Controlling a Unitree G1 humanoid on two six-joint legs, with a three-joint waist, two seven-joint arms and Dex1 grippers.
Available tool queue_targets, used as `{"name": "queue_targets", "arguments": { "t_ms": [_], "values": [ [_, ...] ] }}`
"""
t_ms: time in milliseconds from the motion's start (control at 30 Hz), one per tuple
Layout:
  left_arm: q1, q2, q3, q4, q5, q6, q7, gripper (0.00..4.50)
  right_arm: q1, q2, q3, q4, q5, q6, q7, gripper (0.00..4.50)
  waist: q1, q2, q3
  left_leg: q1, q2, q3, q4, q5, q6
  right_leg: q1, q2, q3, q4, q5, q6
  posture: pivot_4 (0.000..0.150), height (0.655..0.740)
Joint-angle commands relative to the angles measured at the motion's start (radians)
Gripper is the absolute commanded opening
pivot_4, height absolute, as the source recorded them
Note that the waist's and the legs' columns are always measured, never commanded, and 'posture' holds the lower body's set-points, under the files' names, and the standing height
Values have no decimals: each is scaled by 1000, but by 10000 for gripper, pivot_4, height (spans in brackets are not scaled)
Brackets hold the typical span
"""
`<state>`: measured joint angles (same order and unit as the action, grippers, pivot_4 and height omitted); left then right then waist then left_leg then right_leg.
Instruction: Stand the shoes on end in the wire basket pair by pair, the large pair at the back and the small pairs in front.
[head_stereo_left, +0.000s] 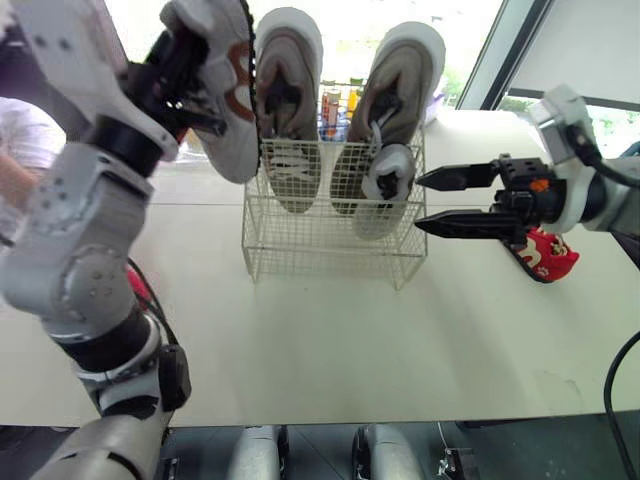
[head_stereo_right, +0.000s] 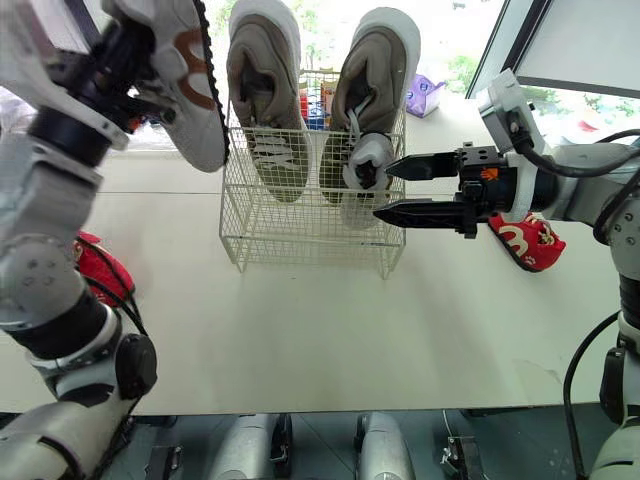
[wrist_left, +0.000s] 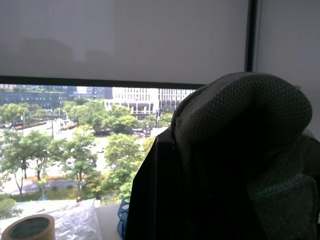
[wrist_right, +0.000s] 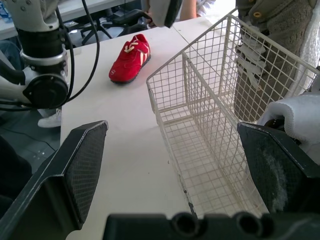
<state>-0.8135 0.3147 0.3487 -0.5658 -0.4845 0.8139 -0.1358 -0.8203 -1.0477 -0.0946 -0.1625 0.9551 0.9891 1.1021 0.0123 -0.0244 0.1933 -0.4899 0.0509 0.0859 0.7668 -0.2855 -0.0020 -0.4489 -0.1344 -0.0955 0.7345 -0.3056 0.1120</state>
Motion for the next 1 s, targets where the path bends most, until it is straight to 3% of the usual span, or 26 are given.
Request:
{"name": "queue_targets", "arguments": {
  "t_ms": [33,500,1000],
  "values": [
    [18,-33,-49,25,51,-143,15,384,-22,-17,-45,-9,1,10,2,45000,1,0,0,0,0,0,0,0,0,0,0,0,0,0,0,1500,6675],
    [124,-163,-241,286,279,-570,38,384,-2,-1,-117,-73,44,84,-71,45000,3,0,0,0,0,0,1,-1,1,1,0,0,0,0,0,1500,6675],
    [262,-171,-308,293,307,-479,23,384,53,46,-169,-130,110,105,-178,45000,3,2,-2,6,0,-1,1,-4,7,6,-1,-1,-1,0,0,1500,6675]
  ]
}}
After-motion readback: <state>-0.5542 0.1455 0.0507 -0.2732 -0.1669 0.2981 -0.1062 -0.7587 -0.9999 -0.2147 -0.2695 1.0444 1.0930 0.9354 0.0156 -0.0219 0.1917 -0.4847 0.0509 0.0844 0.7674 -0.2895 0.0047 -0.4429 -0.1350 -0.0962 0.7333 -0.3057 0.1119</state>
